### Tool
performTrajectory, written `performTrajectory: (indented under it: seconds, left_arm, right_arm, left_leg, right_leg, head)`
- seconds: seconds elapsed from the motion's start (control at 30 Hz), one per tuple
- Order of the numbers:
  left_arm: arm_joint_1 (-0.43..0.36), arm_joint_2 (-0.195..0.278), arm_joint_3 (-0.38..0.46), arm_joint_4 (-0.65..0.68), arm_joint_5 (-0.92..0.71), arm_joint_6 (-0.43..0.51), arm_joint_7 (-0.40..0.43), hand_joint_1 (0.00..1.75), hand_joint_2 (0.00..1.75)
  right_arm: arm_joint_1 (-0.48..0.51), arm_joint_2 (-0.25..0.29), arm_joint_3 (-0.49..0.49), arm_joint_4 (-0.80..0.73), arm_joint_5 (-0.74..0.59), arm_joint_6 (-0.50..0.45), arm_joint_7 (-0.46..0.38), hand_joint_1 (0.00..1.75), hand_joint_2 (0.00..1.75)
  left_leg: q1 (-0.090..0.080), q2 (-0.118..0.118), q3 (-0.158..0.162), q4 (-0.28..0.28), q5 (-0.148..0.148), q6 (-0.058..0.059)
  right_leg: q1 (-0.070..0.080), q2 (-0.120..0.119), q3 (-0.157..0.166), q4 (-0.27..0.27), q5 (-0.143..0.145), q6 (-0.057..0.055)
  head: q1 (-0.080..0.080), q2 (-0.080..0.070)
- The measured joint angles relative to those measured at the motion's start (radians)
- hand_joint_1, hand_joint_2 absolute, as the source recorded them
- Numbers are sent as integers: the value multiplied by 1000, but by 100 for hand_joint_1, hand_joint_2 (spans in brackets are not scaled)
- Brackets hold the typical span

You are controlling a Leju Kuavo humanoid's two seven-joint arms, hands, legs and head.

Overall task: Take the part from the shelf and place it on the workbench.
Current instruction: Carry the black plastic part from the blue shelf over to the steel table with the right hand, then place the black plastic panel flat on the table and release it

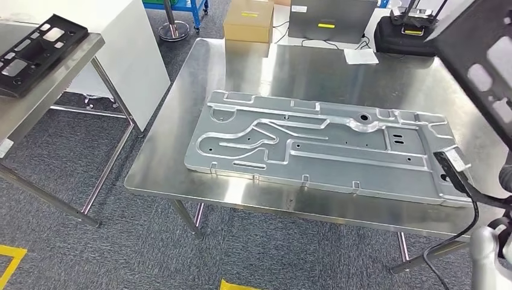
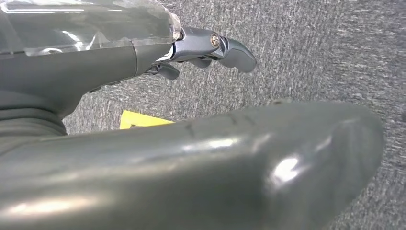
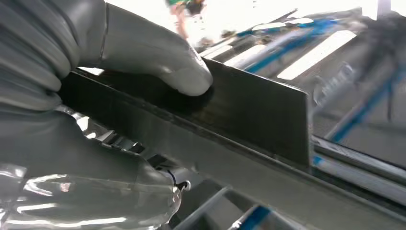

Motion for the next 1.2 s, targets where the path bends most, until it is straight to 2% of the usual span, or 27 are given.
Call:
performTrajectory:
  seconds: [0.1,0.13,0.2,0.27,0.3,0.33,0.37,0.4,0.47,0.53,0.6,0.67,0.7,0.77,0.8,0.83,0.87,0.9,0.93,0.97,1.0,1.1,1.13,1.2]
  left_arm:
    - [0,6,-5,0,-2,-1,-1,0,0]
    - [0,8,-6,0,-2,-2,-1,0,0]
    - [-2,11,-9,0,-2,-3,-1,0,0]
    - [-3,13,-12,0,-2,-5,-1,0,0]
    - [-3,14,-14,0,-2,-6,0,0,0]
    - [-2,16,-14,0,-2,-8,0,0,0]
    - [-2,17,-15,0,-3,-9,0,0,0]
    - [-2,19,-15,0,-4,-10,0,0,0]
    - [-2,26,-16,0,-7,-12,0,0,0]
    - [-2,32,-17,0,-9,-13,0,0,0]
    - [-2,33,-19,0,-11,-14,0,0,0]
    - [-2,33,-21,0,-15,-16,0,0,0]
    - [-3,33,-22,0,-17,-17,0,0,0]
    - [-5,33,-23,0,-21,-17,1,0,0]
    - [-5,32,-23,0,-22,-18,1,0,0]
    - [-5,32,-23,0,-24,-19,1,0,0]
    - [-5,31,-23,0,-25,-19,2,0,0]
    - [-4,30,-23,0,-26,-19,2,0,0]
    - [-4,31,-23,0,-27,-19,3,0,0]
    - [-4,32,-23,0,-27,-19,4,0,0]
    - [-4,34,-24,0,-27,-18,5,0,44]
    - [-4,37,-24,0,-30,-14,8,0,175]
    - [-4,37,-24,0,-30,-12,9,0,175]
    - [-4,37,-24,0,-32,-8,11,0,87]
  right_arm:
    - [-60,-94,91,140,25,52,90,175,175]
    - [-88,-120,130,185,26,71,100,175,175]
    - [-143,-164,206,268,28,97,88,175,175]
    - [-194,-196,280,346,29,107,47,175,175]
    - [-219,-205,312,383,30,108,21,175,175]
    - [-241,-210,340,415,30,107,0,175,175]
    - [-261,-214,367,441,30,105,-15,175,175]
    - [-280,-216,394,466,30,102,-25,175,175]
    - [-318,-218,448,510,30,91,-34,175,175]
    - [-347,-216,495,548,30,82,-40,175,175]
    - [-372,-215,544,582,30,84,-54,175,175]
    - [-411,-212,599,621,31,88,-79,175,175]
    - [-436,-211,627,643,31,90,-94,175,175]
    - [-481,-206,684,689,31,91,-124,175,175]
    - [-494,-204,711,710,31,90,-136,175,175]
    - [-503,-200,733,728,31,89,-143,175,175]
    - [-509,-194,752,745,31,88,-149,175,175]
    - [-516,-186,767,761,30,85,-152,175,175]
    - [-525,-176,780,779,30,80,-152,175,175]
    - [-535,-165,793,796,30,75,-151,175,175]
    - [-542,-152,807,812,30,69,-150,131,175]
    - [-552,-112,838,853,30,54,-146,0,175]
    - [-553,-101,845,865,30,49,-144,0,175]
    - [-555,-77,851,890,30,36,-138,0,175]
  left_leg:
    - [-1,-2,-6,4,-2,-13]
    - [0,-2,-13,19,-12,-19]
    - [2,0,-53,106,-62,-29]
    - [4,1,-120,238,-117,-34]
    - [5,1,-143,280,-124,-33]
    - [4,1,-149,284,-112,-30]
    - [2,1,-136,246,-80,-23]
    - [-1,0,-108,179,-39,-13]
    - [-11,1,-51,52,16,13]
    - [-19,1,-32,4,24,27]
    - [-19,2,-23,-20,32,28]
    - [-13,3,-6,-53,46,29]
    - [-10,5,1,-65,51,28]
    - [-10,6,6,-68,50,28]
    - [-8,5,7,-67,47,27]
    - [-6,4,9,-63,43,24]
    - [-2,2,9,-57,38,20]
    - [3,0,9,-46,30,13]
    - [7,-2,6,-34,20,4]
    - [8,-3,1,-17,11,-4]
    - [8,-3,-4,-5,3,-12]
    - [8,-3,-10,4,-5,-24]
    - [10,-1,-13,12,-12,-28]
    - [12,1,-41,79,-52,-36]
  right_leg:
    - [0,1,-6,0,4,-19]
    - [-1,1,-7,-1,5,-26]
    - [-3,2,-8,-4,8,-36]
    - [0,2,-8,-3,7,-39]
    - [3,2,-8,-3,6,-40]
    - [6,2,-7,-2,5,-41]
    - [9,1,-5,-2,4,-43]
    - [12,1,-2,-2,2,-44]
    - [14,-1,0,-4,0,-43]
    - [10,-2,-3,-7,2,-35]
    - [6,-3,-1,-14,3,-24]
    - [7,-3,-10,9,-13,-17]
    - [6,-2,-30,50,-35,-14]
    - [3,-1,-94,169,-82,-6]
    - [0,-1,-121,215,-91,0]
    - [-4,-2,-135,230,-82,5]
    - [-9,-2,-131,208,-54,11]
    - [-14,-3,-110,153,-14,17]
    - [-16,-3,-85,95,14,24]
    - [-17,-2,-65,47,33,23]
    - [-15,0,-54,20,38,17]
    - [-9,4,-56,18,29,-12]
    - [-9,4,-56,18,28,-19]
    - [-9,4,-52,17,26,-30]
  head:
    - [0,0]
    - [-2,0]
    - [-6,0]
    - [-8,0]
    - [-8,0]
    - [-8,0]
    - [-8,0]
    - [-8,0]
    - [-6,0]
    - [-5,0]
    - [-6,0]
    - [-7,0]
    - [-7,0]
    - [-6,0]
    - [-6,0]
    - [-6,0]
    - [-6,0]
    - [-6,0]
    - [-5,0]
    - [-4,0]
    - [-3,0]
    - [-3,0]
    - [-4,0]
    - [-5,0]
